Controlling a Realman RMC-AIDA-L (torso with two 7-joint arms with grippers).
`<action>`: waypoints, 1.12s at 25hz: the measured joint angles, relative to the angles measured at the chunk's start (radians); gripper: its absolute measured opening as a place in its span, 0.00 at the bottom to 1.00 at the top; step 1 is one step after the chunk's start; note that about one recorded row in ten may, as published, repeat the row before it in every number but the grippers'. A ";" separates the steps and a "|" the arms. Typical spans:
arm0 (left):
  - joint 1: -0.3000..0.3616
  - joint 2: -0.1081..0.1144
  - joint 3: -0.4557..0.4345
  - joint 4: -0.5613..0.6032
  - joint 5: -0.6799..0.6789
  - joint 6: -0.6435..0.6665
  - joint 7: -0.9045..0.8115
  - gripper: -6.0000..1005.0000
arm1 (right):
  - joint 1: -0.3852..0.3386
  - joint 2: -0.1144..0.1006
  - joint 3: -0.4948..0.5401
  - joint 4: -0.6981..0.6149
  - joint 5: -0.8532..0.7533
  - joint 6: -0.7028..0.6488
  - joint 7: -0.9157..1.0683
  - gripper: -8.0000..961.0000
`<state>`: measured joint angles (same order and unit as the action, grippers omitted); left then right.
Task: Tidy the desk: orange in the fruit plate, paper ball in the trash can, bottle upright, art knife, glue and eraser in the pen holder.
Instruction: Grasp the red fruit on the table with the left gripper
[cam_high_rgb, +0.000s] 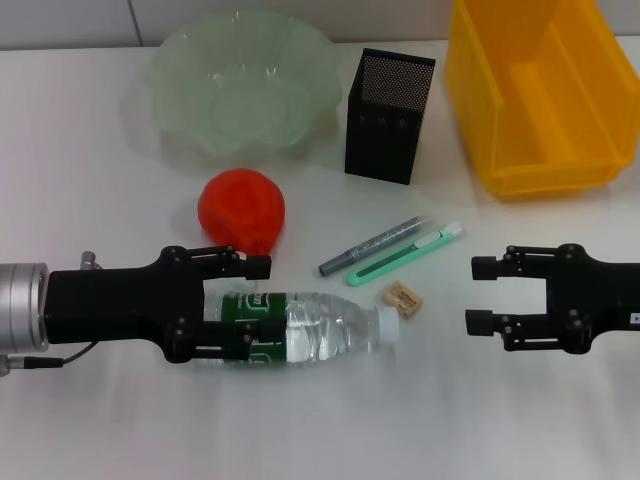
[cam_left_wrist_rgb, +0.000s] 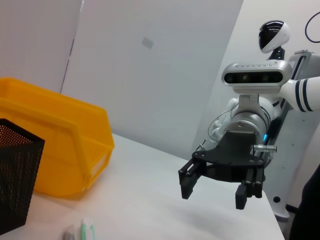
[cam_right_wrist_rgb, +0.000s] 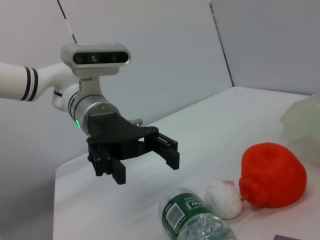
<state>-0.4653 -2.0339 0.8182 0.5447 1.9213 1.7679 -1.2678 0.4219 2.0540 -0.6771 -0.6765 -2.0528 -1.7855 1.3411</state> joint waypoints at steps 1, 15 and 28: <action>0.000 0.000 0.000 0.000 0.000 0.000 0.000 0.78 | 0.000 0.000 0.000 0.000 0.000 0.000 0.000 0.78; 0.000 -0.006 -0.068 0.011 -0.011 0.032 -0.005 0.78 | 0.000 0.000 0.002 0.000 0.000 0.001 -0.001 0.77; -0.046 -0.032 -0.242 0.052 -0.039 -0.212 -0.052 0.77 | -0.010 -0.002 0.069 -0.007 -0.001 -0.037 0.004 0.77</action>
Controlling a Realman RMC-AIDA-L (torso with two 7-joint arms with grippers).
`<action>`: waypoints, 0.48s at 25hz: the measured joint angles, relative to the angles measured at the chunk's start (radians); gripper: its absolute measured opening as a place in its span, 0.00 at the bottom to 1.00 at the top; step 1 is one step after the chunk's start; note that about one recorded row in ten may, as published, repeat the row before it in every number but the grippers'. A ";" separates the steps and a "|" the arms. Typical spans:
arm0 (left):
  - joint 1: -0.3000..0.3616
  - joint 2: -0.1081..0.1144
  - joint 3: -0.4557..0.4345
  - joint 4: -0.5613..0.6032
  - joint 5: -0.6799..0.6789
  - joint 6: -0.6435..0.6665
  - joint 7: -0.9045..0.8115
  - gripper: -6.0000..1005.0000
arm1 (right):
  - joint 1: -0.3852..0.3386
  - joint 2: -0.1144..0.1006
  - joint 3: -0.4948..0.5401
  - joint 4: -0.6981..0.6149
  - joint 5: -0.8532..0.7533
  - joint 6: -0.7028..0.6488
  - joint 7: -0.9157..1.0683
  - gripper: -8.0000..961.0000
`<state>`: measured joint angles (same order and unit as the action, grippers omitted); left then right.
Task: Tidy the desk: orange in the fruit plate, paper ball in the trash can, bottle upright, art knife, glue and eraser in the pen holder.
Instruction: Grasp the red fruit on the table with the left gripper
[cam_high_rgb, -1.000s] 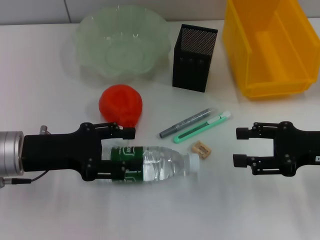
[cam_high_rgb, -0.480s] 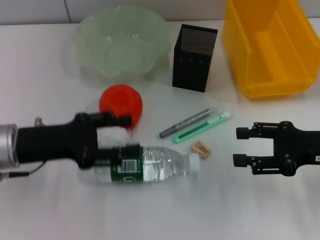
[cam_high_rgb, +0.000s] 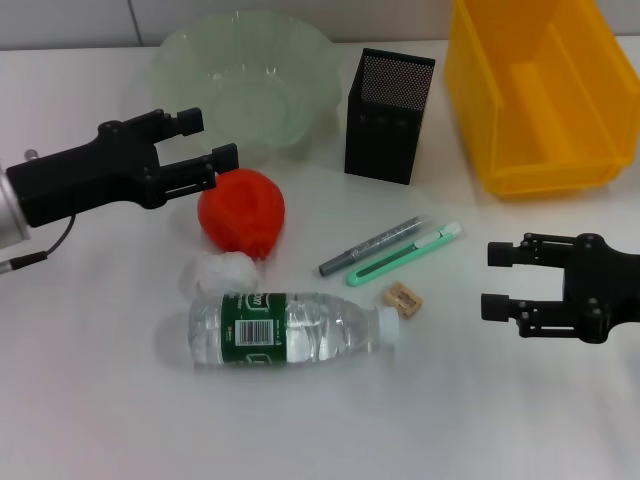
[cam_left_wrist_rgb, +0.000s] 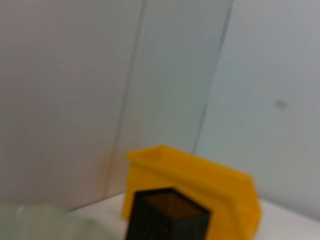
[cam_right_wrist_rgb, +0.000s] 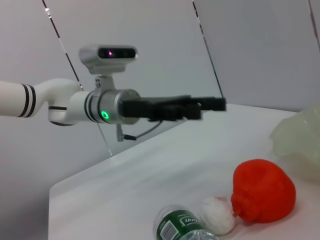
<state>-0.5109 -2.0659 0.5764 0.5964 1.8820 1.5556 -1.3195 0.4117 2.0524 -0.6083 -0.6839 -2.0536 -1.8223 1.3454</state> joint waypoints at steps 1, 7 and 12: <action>-0.002 -0.001 0.010 -0.002 0.002 -0.030 -0.001 0.77 | -0.001 0.000 0.001 0.000 0.000 -0.001 0.000 0.77; -0.014 -0.003 0.194 -0.003 0.004 -0.276 -0.075 0.77 | -0.002 0.000 0.002 0.002 0.000 -0.003 0.000 0.77; -0.022 -0.003 0.324 -0.005 0.005 -0.431 -0.145 0.77 | -0.005 0.000 0.003 0.004 0.000 -0.002 -0.001 0.77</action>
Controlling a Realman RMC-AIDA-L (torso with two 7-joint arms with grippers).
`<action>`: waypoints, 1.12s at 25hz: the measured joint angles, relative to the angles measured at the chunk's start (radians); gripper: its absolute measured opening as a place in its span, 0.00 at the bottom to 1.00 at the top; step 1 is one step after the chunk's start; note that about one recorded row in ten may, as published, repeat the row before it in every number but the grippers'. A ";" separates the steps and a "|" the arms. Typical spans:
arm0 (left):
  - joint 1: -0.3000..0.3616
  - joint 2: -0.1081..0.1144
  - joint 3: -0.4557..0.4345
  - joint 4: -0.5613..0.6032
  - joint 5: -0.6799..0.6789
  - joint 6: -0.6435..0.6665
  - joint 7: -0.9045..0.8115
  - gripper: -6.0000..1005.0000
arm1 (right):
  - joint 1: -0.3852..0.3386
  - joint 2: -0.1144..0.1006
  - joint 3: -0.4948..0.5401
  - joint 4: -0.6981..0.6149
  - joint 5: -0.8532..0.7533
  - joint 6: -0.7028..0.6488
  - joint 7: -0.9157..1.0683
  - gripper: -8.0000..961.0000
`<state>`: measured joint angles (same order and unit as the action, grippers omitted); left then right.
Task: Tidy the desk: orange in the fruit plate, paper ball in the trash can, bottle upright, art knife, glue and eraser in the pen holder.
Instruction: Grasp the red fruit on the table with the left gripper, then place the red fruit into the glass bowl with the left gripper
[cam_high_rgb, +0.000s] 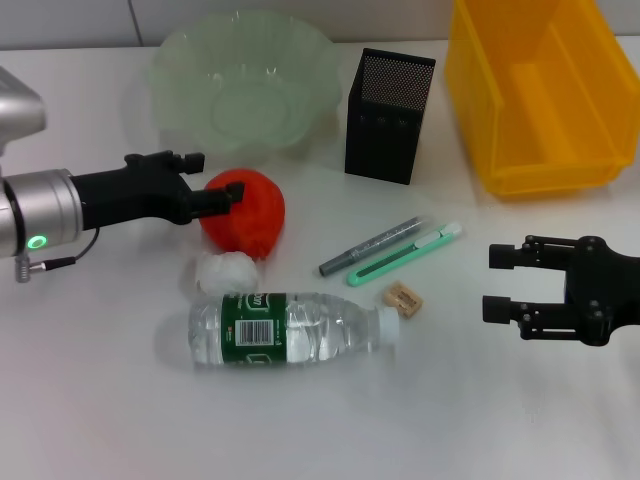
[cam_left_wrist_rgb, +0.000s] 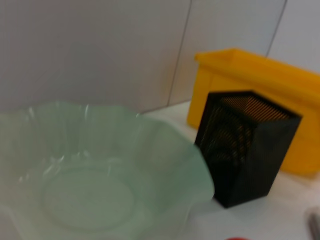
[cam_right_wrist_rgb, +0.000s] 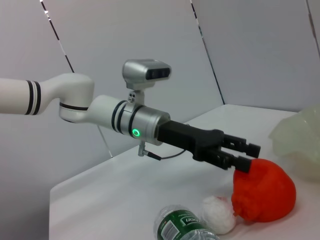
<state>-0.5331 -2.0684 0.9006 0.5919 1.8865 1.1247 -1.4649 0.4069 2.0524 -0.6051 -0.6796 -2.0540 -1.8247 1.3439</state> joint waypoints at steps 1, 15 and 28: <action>0.000 0.000 0.000 0.000 0.000 0.000 0.000 0.77 | 0.000 0.000 0.000 0.000 0.000 0.000 0.000 0.77; 0.003 0.001 0.051 -0.002 0.009 -0.028 -0.032 0.66 | -0.007 0.000 0.001 -0.005 -0.002 0.002 -0.004 0.77; 0.004 0.004 0.001 0.023 -0.006 0.108 -0.041 0.22 | -0.006 0.000 0.001 -0.003 -0.003 0.008 -0.004 0.77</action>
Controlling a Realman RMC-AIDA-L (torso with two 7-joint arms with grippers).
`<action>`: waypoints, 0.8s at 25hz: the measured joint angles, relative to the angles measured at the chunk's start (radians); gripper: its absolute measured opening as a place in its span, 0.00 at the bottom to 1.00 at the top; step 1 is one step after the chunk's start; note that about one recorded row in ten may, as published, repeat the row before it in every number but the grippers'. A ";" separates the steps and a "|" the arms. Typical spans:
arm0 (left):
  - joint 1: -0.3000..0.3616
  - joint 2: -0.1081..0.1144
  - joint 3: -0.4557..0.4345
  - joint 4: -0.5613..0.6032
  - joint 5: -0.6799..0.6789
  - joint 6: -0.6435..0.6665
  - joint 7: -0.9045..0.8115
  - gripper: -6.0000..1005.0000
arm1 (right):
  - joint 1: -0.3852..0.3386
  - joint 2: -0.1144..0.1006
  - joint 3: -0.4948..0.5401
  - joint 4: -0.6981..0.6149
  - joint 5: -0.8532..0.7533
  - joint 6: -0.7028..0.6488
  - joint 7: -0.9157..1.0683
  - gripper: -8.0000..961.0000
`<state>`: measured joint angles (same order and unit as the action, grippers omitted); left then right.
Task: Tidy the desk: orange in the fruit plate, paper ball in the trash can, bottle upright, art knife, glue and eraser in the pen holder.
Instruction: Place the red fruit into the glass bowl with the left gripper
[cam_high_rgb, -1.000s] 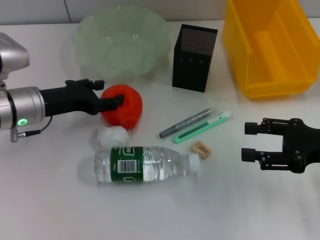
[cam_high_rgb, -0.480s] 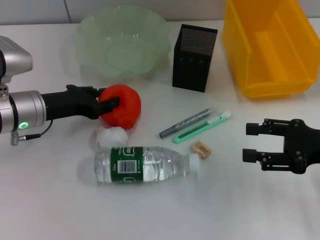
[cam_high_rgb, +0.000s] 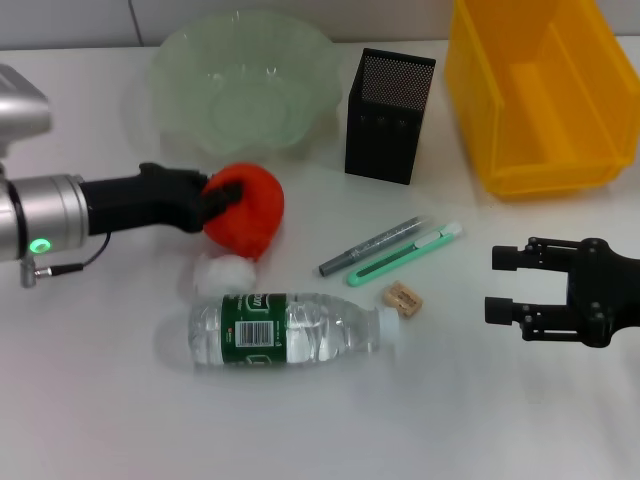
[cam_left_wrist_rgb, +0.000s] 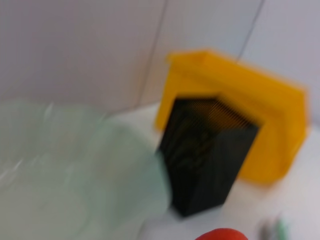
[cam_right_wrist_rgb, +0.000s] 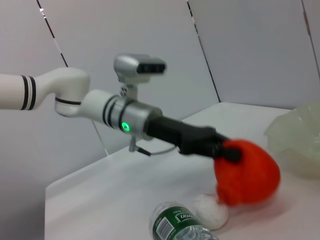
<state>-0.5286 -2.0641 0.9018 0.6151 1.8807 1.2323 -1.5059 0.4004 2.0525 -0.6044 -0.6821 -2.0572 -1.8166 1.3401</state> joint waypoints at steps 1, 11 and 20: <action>0.001 0.001 -0.020 0.011 -0.008 0.040 0.000 0.19 | 0.000 0.000 0.000 0.000 0.000 0.000 0.000 0.77; -0.080 -0.006 -0.121 -0.067 -0.333 0.051 0.091 0.12 | 0.004 0.005 0.002 0.003 0.002 0.000 0.000 0.77; -0.200 -0.013 -0.118 -0.229 -0.434 -0.270 0.267 0.07 | -0.002 0.009 0.001 0.003 0.003 -0.006 -0.001 0.77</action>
<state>-0.7284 -2.0772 0.7835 0.3862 1.4469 0.9620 -1.2384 0.3988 2.0617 -0.6033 -0.6794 -2.0545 -1.8226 1.3386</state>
